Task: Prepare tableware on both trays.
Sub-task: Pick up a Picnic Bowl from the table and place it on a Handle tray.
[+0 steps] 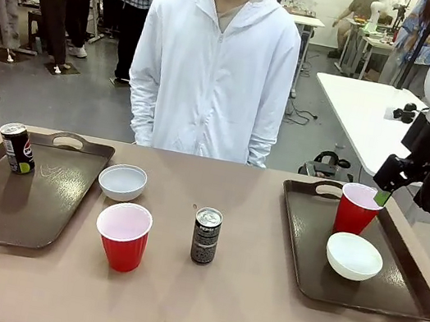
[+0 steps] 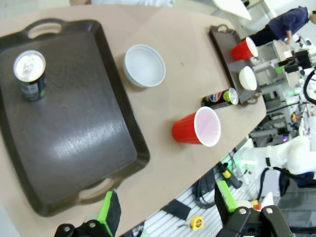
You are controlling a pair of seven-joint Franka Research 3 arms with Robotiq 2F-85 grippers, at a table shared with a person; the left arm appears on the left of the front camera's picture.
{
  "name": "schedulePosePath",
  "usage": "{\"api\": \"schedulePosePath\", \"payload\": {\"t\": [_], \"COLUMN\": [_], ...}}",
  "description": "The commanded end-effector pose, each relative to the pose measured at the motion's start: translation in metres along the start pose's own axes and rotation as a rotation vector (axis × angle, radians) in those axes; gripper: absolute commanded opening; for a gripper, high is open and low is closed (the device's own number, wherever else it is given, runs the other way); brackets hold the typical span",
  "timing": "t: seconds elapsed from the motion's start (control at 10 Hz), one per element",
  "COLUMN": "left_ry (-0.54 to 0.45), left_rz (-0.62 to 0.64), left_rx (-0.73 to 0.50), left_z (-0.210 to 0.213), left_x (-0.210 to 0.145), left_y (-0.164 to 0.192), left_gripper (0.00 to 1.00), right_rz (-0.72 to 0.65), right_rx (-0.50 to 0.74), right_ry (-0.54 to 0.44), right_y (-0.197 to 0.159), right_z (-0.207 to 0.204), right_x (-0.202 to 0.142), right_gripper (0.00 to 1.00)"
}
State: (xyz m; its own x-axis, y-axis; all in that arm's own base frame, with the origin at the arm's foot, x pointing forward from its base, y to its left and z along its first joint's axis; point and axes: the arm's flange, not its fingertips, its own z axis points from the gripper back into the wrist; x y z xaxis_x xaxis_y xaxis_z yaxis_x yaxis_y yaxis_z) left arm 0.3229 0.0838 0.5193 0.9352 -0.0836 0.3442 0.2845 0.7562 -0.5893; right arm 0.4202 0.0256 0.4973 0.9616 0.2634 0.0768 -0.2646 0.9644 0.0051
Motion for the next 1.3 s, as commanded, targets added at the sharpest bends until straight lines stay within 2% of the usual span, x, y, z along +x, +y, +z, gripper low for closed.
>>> {"api": "schedulePosePath", "payload": {"t": [0.0, 0.8, 0.9, 1.2], "left_ry": [-0.010, 0.000, -0.025, 0.130], "left_rz": [-0.011, 0.000, 0.013, -0.047], "left_rx": [-0.018, 0.000, 0.111, 0.373], "left_z": [0.000, 0.000, 0.014, 0.000], "left_x": [0.001, 0.000, 0.006, 0.034], "left_y": [0.000, 0.000, -0.024, -0.095], "left_gripper": [1.00, 1.00, 1.00, 1.00], "right_rz": [0.014, 0.000, -0.031, -0.103], "right_rx": [0.005, -0.001, 0.099, 0.423], "right_ry": [-0.022, -0.003, -0.059, -0.104], "right_y": [0.000, 0.000, -0.013, -0.056], "right_z": [-0.005, 0.001, 0.007, 0.028], "right_x": [-0.004, 0.000, -0.005, -0.029], "right_gripper": [0.96, 0.96, 0.96, 0.96]}}
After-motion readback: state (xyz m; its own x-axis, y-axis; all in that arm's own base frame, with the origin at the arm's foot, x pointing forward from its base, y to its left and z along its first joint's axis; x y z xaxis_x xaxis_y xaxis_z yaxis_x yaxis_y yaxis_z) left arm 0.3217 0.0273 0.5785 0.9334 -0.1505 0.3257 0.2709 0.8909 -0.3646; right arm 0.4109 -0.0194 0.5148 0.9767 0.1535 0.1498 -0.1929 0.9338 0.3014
